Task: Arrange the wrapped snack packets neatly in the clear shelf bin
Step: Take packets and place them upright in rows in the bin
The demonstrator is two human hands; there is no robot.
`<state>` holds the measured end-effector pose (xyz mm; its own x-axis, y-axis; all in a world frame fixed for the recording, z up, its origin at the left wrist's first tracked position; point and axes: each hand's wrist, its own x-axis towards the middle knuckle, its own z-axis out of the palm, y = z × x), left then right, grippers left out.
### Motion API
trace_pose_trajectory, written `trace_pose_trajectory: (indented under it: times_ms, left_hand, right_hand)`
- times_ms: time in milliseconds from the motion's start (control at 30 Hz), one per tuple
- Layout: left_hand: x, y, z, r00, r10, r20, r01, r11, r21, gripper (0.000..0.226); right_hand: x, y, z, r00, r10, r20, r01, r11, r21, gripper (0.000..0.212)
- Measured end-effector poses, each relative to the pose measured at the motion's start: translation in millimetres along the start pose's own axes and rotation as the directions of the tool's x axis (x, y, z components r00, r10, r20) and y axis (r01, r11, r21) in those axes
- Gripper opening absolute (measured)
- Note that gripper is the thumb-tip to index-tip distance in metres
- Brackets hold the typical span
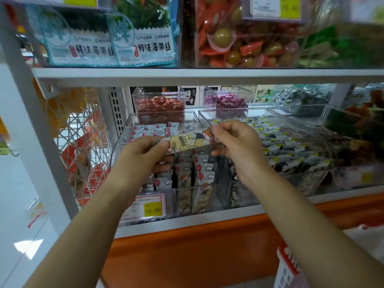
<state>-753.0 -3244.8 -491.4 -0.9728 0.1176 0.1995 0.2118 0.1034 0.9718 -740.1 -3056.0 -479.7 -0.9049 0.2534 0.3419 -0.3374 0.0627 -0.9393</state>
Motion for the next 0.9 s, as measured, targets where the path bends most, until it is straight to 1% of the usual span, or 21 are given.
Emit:
trace_pose_trajectory:
  times_ms: [67,133,200,233,300,367,433,467,500,533,567,600,633,667,733,767,833,900]
  left_hand:
    - [1,0,0,0.997,-0.072,0.015,0.073,0.979,-0.19,0.019]
    - [1,3,0,0.991,-0.124,0.049,0.133,0.917,-0.375,0.022]
    - [1,4,-1,0.985,-0.163,0.051,0.167,0.86,-0.482,0.021]
    - [1,5,-1,0.984,-0.175,0.044,0.173,0.844,-0.507,0.019]
    - [0,6,1,0.982,-0.186,0.022,0.172,0.845,-0.506,0.019]
    - [-1,8,4,0.98,-0.197,-0.011,0.164,0.842,-0.514,0.019]
    - [-2,9,7,0.97,-0.239,-0.034,0.177,0.799,-0.575,0.019]
    - [-2,10,9,0.963,-0.267,-0.032,0.192,0.768,-0.611,0.018]
    - [-3,11,10,0.957,-0.289,-0.023,0.208,0.738,-0.643,0.017]
    - [-3,11,11,0.953,-0.301,-0.011,0.218,0.715,-0.664,0.017]
    - [-3,12,11,0.953,-0.302,0.001,0.225,0.71,-0.667,0.017]
    - [-3,12,10,0.957,-0.291,0.013,0.229,0.725,-0.65,0.016]
    - [-3,11,9,0.962,-0.272,0.031,0.231,0.749,-0.621,0.014]
    - [-2,11,8,0.968,-0.247,0.055,0.231,0.774,-0.59,0.013]
    - [-2,10,7,0.978,-0.186,0.09,0.205,0.834,-0.512,0.016]
    - [-2,9,7,0.985,-0.155,0.076,0.173,0.872,-0.457,0.015]
    - [-3,7,8,0.995,-0.096,0.017,0.096,0.933,-0.348,0.012]
    - [-4,6,8,0.999,-0.051,0.003,0.05,0.956,-0.288,0.015]
  right_hand:
    - [0,1,-3,0.998,0.047,0.032,-0.047,0.999,0.024,0.011]
    - [0,1,-5,0.992,0.102,0.077,-0.11,0.987,0.115,0.012]
    - [0,1,-6,0.981,0.161,0.103,-0.181,0.959,0.22,0.013]
    - [0,1,-6,0.974,0.198,0.107,-0.221,0.937,0.271,0.015]
    - [1,1,-6,0.952,0.28,0.121,-0.305,0.869,0.389,0.016]
    - [0,-1,-6,0.92,0.357,0.16,-0.387,0.774,0.501,0.01]
    - [0,-2,-6,0.89,0.409,0.203,-0.445,0.676,0.587,0.006]
    - [0,-2,-6,0.883,0.419,0.212,-0.454,0.644,0.616,0.006]
    - [1,-1,-6,0.888,0.414,0.203,-0.443,0.644,0.624,0.006]
    - [1,0,-6,0.906,0.388,0.168,-0.407,0.694,0.595,0.006]
    - [1,2,-7,0.936,0.333,0.112,-0.341,0.787,0.514,0.008]
    - [1,3,-8,0.967,0.247,0.062,-0.251,0.883,0.397,0.009]
    - [0,5,-9,0.989,0.145,0.03,-0.147,0.95,0.275,0.01]
    - [0,6,-10,0.998,0.056,0.02,-0.059,0.982,0.18,0.011]
    - [-2,8,-11,0.998,-0.052,0.044,0.049,0.996,0.07,0.012]
    - [-3,8,-11,0.995,-0.072,0.067,0.069,0.997,0.043,0.012]
    - [-5,8,-10,0.993,-0.043,0.108,0.036,0.997,0.063,0.008]
    - [-6,8,-10,0.991,-0.013,0.134,0.003,0.997,0.073,0.006]
